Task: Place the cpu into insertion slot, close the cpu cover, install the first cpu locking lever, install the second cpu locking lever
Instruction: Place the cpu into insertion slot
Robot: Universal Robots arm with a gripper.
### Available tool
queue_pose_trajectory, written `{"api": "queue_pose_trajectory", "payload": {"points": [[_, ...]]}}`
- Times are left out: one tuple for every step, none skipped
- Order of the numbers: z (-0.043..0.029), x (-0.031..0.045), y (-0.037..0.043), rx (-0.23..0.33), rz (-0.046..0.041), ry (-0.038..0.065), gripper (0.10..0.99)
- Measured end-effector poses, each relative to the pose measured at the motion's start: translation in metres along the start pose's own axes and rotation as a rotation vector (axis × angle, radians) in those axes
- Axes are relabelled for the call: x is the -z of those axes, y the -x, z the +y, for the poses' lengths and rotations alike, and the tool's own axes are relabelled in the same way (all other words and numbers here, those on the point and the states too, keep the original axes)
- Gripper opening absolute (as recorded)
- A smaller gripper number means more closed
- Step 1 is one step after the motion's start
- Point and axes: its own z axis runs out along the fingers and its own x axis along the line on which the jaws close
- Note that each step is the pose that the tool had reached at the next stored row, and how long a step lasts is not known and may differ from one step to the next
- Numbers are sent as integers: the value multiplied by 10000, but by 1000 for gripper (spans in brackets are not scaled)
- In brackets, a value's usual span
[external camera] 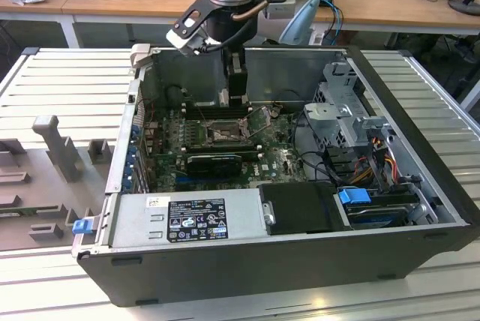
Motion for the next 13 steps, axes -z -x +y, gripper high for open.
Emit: {"api": "queue_pose_trajectory", "payload": {"points": [[-2, -23, 0, 88, 7, -1, 529], [-3, -39, 1, 116, 9, -2, 529], [-4, -52, 1, 124, 9, -2, 529], [-4, -56, 1, 124, 9, -3, 529], [-4, -60, 1, 125, 8, -3, 529], [-5, -68, 1, 125, 11, -1, 529], [-5, -74, 1, 125, 11, -1, 529], [-7, -94, 1, 127, 9, -2, 529], [-9, -107, 2, 127, 11, -2, 529], [-10, -115, 2, 126, 10, -2, 529], [-12, -129, 2, 125, 10, -2, 529], [-13, -144, 2, 125, 10, -2, 529], [-13, -148, 2, 125, 9, -3, 529]]}}
